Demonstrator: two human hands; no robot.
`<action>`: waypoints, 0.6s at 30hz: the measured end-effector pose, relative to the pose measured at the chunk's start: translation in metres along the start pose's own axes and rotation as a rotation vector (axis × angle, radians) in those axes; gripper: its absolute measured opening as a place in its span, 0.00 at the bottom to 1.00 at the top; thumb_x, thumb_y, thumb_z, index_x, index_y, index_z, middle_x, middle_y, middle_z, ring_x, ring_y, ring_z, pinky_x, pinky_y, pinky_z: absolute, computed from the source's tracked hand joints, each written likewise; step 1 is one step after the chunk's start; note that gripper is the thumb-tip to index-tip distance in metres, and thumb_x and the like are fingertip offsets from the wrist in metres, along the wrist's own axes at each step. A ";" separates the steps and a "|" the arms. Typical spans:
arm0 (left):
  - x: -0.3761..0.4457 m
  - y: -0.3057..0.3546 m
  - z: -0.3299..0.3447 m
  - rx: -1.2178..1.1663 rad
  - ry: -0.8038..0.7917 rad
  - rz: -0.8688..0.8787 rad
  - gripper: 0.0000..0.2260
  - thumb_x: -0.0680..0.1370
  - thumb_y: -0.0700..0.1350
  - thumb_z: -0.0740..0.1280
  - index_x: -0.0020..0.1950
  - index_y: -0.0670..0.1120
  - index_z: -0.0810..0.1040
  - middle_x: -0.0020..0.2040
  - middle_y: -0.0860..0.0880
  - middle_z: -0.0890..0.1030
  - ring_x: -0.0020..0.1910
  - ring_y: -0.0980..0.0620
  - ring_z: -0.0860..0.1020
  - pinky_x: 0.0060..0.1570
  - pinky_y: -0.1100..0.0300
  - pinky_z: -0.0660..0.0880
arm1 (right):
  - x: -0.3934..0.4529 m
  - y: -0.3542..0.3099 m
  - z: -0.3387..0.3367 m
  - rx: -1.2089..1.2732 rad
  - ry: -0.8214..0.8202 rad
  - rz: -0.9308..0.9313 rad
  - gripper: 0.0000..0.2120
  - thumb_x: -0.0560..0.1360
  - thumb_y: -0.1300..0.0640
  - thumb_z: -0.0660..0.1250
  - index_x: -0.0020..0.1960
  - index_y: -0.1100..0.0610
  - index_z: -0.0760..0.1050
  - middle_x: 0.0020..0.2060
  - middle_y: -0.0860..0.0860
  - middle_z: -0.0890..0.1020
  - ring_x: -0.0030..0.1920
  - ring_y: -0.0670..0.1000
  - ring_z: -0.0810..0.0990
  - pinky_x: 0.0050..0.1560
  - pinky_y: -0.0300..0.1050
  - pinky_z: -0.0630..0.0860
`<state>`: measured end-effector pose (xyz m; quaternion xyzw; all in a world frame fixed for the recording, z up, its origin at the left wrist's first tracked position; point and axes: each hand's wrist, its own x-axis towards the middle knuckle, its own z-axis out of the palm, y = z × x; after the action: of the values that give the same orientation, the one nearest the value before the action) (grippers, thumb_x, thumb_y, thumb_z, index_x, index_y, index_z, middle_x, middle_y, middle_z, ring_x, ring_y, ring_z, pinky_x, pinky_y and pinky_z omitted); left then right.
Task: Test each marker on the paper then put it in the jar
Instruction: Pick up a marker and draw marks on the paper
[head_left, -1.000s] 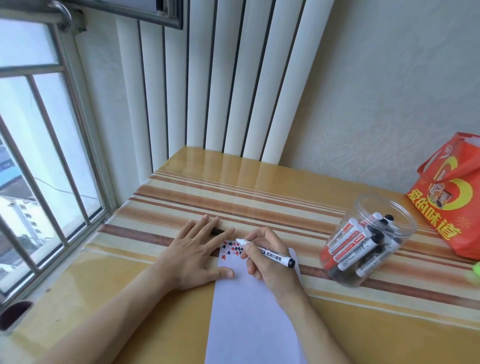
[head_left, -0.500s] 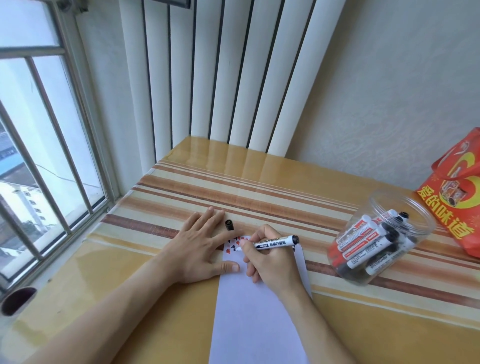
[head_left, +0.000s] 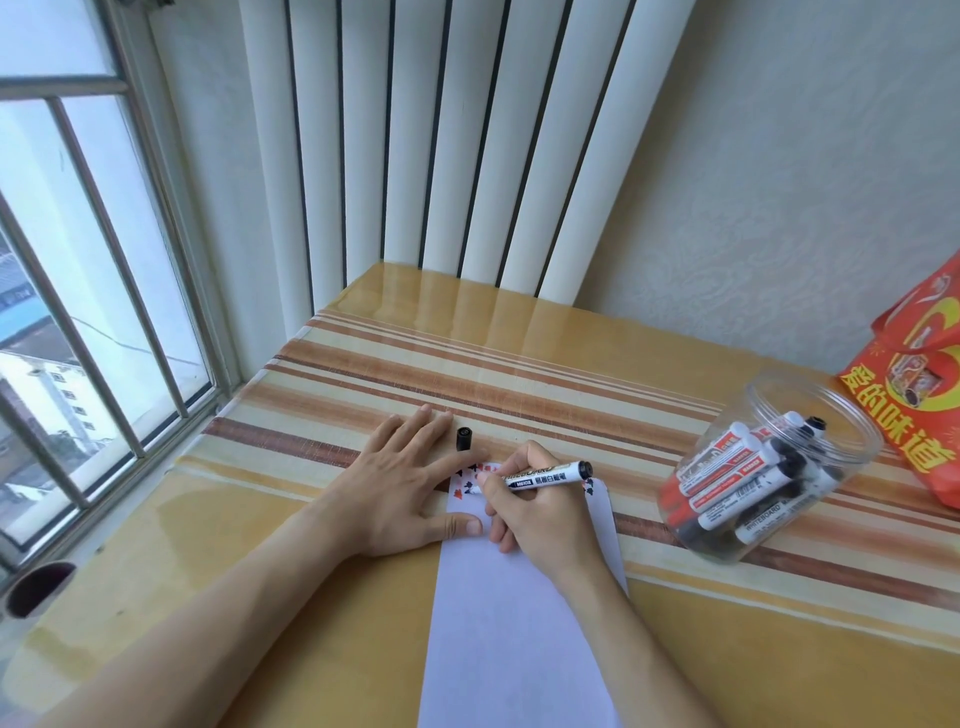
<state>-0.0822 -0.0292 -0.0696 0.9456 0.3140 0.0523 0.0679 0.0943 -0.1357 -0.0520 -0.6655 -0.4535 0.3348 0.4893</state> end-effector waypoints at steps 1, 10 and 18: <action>0.000 0.000 0.000 -0.003 -0.002 -0.001 0.36 0.73 0.81 0.46 0.79 0.71 0.43 0.84 0.48 0.44 0.82 0.49 0.36 0.79 0.45 0.39 | 0.000 0.000 0.000 0.001 0.008 0.003 0.11 0.79 0.58 0.72 0.44 0.58 0.71 0.30 0.64 0.81 0.27 0.57 0.79 0.28 0.46 0.75; 0.000 0.000 -0.001 -0.004 -0.001 -0.004 0.36 0.74 0.80 0.47 0.79 0.71 0.44 0.84 0.49 0.45 0.82 0.49 0.37 0.79 0.46 0.39 | -0.001 0.000 0.000 0.011 -0.012 0.020 0.11 0.79 0.58 0.72 0.45 0.59 0.71 0.30 0.64 0.81 0.26 0.56 0.78 0.26 0.44 0.72; 0.000 0.001 -0.001 -0.011 0.003 -0.004 0.36 0.74 0.80 0.48 0.79 0.71 0.44 0.84 0.49 0.45 0.82 0.50 0.37 0.79 0.45 0.40 | -0.001 -0.001 0.001 0.021 0.005 0.000 0.11 0.79 0.58 0.72 0.45 0.60 0.71 0.30 0.61 0.81 0.26 0.55 0.78 0.25 0.43 0.71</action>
<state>-0.0822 -0.0297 -0.0687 0.9445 0.3155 0.0552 0.0729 0.0929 -0.1359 -0.0516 -0.6612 -0.4488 0.3376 0.4974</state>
